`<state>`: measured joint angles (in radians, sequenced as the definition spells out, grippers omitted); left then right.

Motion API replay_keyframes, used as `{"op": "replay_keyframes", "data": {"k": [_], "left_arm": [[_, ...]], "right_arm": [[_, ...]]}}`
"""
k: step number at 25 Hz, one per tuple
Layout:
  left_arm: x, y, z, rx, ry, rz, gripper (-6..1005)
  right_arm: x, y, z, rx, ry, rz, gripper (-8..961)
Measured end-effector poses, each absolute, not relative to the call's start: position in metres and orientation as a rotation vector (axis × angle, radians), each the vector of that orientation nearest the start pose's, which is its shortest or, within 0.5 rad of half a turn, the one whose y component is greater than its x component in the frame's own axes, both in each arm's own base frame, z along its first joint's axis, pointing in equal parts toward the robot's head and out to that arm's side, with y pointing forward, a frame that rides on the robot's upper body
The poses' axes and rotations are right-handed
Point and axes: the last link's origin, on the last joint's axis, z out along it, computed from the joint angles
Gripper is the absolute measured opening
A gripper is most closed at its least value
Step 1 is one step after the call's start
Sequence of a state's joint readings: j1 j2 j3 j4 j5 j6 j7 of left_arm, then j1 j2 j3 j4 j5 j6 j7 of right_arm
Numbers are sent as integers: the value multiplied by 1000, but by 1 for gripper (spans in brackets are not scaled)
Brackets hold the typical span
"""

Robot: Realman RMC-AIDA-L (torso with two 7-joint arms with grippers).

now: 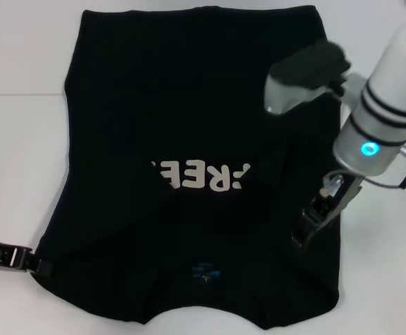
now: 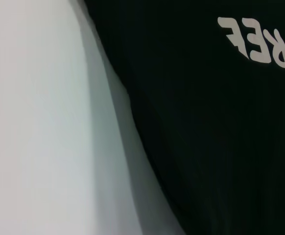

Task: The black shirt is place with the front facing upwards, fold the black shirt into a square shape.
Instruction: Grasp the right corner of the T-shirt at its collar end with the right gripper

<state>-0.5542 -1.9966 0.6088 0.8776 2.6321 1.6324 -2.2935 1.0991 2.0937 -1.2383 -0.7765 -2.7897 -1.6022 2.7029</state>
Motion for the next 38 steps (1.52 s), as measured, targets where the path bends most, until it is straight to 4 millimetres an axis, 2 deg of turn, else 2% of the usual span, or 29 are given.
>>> {"op": "replay_keyframes", "data": {"k": [7, 13, 19, 28, 38], "left_arm": [[-331, 315, 59, -2315, -1726, 57, 40], [-331, 314, 58, -2318, -1733, 51, 40], [-331, 315, 58, -2320, -1731, 48, 39], [-329, 316, 58, -2332, -1724, 47, 39], [-328, 317, 58, -2333, -1721, 46, 41]], "right_arm": [[136, 393, -51, -2494, 964, -988, 790], [130, 384, -64, -2562, 884, -1031, 790], [128, 379, -70, -2594, 864, -1037, 791], [141, 378, -77, -2565, 823, -1100, 791], [147, 378, -82, -2565, 828, -1088, 790]]}}
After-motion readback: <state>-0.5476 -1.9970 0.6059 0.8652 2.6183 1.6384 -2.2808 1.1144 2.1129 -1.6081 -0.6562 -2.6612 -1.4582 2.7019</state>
